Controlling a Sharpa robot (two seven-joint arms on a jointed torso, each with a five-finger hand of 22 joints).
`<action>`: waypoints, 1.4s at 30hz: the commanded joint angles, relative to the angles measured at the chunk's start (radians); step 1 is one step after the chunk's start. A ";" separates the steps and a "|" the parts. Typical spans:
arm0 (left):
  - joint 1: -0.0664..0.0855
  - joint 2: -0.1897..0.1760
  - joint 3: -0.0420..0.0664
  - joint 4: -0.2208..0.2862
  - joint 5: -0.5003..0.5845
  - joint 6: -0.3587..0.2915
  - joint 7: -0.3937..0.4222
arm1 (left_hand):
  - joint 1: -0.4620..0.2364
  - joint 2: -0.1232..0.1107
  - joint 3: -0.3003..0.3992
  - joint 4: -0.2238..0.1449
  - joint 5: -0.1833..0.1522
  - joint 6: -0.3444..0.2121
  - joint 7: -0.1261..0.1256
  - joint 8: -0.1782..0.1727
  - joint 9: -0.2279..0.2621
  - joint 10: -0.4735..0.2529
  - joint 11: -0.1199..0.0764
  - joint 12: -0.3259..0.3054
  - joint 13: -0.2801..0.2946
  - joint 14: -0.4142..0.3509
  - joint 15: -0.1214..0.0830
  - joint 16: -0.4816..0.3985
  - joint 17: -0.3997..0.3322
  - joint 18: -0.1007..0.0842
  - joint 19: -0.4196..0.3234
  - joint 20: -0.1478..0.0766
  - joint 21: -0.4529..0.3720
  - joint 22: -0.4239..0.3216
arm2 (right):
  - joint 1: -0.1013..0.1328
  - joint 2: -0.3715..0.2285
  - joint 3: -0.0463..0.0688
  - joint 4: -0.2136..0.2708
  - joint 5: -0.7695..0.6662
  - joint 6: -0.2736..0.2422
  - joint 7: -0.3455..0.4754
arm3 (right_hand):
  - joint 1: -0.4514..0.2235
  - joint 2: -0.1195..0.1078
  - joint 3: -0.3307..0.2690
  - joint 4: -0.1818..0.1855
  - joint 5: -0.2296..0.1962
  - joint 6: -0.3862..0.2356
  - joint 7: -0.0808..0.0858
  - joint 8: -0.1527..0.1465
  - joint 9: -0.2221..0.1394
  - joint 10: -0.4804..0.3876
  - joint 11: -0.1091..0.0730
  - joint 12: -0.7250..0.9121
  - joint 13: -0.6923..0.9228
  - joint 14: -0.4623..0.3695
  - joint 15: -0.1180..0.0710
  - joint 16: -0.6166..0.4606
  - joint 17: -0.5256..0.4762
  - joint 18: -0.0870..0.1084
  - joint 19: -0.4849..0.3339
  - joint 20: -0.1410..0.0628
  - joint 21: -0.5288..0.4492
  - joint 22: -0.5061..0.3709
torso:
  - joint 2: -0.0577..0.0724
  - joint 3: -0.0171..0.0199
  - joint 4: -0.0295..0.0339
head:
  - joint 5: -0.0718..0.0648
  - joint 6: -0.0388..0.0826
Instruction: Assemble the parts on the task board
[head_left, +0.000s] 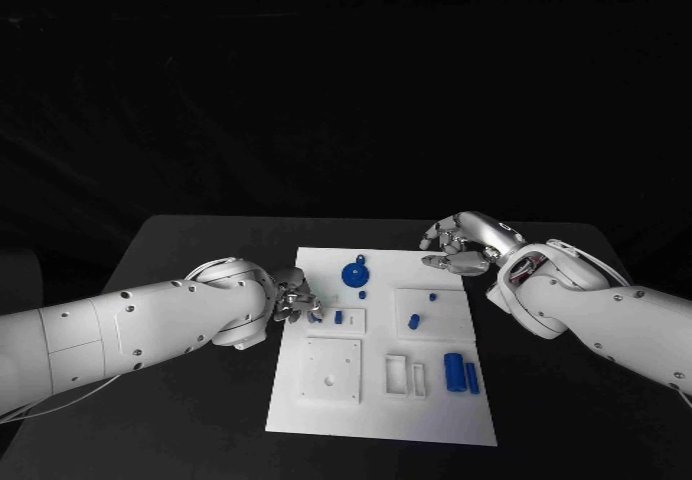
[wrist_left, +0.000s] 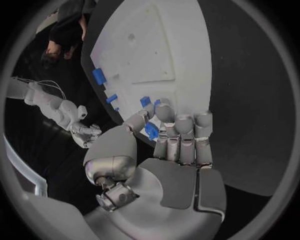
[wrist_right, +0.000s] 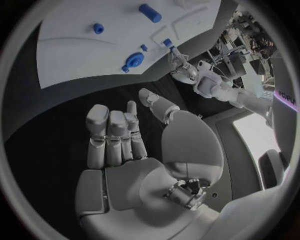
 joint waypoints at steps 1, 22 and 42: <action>0.001 0.007 -0.001 0.003 -0.062 -0.012 -0.010 | 0.000 0.005 0.030 0.025 0.006 0.080 -0.063 0.149 0.028 0.071 -0.061 0.005 0.002 0.081 -0.076 0.003 0.002 0.016 0.008 -0.151 0.007 -0.001 | 0.000 0.001 0.001 0.001 0.000 -0.001 0.003 | 0.001 -0.006 -0.003 0.001 0.004 0.007 0.010 -0.004 0.002 -0.005 0.002 -0.003 -0.001 0.002 -0.003 -0.007 0.001 0.098 0.001 -0.008 -0.005 0.014 | 0.000 0.0002 -0.0005 | 0.001 0.001; 0.000 0.026 -0.020 -0.007 -0.148 -0.018 -0.016 | -0.003 0.003 0.035 0.025 0.013 0.086 -0.066 0.151 0.030 0.072 -0.063 0.012 0.007 0.085 -0.076 0.008 0.005 0.018 0.012 -0.152 0.013 -0.001 | 0.001 0.001 0.001 0.002 0.000 0.002 0.003 | 0.000 -0.007 -0.003 0.002 0.007 0.007 0.010 -0.004 0.002 -0.005 0.002 -0.003 -0.001 0.002 -0.003 -0.007 0.001 0.098 0.002 -0.008 -0.005 0.014 | 0.000 -0.0011 0.0000 | -0.003 -0.001; -0.002 0.031 -0.030 -0.015 -0.168 -0.016 -0.014 | -0.005 -0.001 0.042 0.029 0.011 0.087 -0.066 0.152 0.032 0.071 -0.063 0.016 0.010 0.086 -0.077 0.010 0.007 0.018 0.016 -0.151 0.009 -0.003 | 0.001 0.001 0.001 0.005 0.001 0.007 0.003 | 0.000 -0.008 -0.004 0.004 0.009 0.007 0.010 -0.005 0.003 -0.005 0.002 -0.003 -0.001 0.002 -0.003 -0.007 0.001 0.098 0.002 -0.008 -0.005 0.014 | -0.001 -0.0006 0.0004 | -0.003 -0.004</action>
